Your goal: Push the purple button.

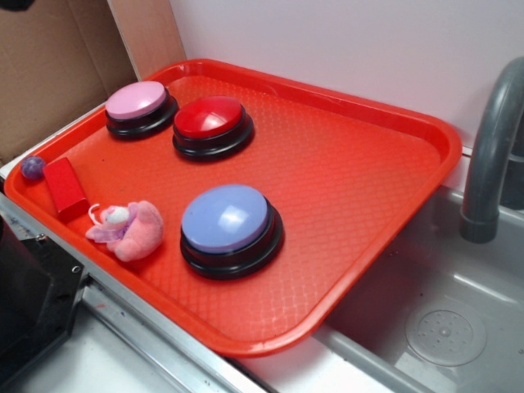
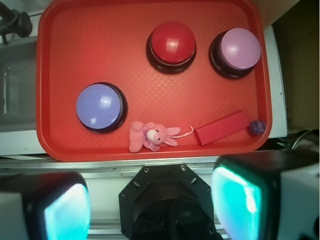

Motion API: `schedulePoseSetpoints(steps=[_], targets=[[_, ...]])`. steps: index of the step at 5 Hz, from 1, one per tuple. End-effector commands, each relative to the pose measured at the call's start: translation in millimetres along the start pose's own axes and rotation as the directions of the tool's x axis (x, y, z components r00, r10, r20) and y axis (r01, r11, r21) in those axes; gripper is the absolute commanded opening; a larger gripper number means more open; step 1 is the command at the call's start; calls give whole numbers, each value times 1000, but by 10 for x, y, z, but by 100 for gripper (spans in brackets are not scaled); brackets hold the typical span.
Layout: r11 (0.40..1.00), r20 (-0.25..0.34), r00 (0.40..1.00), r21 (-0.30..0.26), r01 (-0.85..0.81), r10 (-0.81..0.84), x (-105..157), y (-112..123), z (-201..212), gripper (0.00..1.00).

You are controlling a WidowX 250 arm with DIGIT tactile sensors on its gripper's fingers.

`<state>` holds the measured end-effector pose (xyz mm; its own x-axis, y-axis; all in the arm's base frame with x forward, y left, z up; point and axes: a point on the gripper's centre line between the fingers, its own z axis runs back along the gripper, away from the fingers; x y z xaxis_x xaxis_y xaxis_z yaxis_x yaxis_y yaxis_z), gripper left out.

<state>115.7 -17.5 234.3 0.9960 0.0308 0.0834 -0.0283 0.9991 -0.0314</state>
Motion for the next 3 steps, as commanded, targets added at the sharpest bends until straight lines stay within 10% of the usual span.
schedulePoseSetpoints(steps=[1,3], targets=[[1000,0,1000,0,0,0,0,0,0,100],[874,8,875,54,483,-484,390,-529,-856,100]])
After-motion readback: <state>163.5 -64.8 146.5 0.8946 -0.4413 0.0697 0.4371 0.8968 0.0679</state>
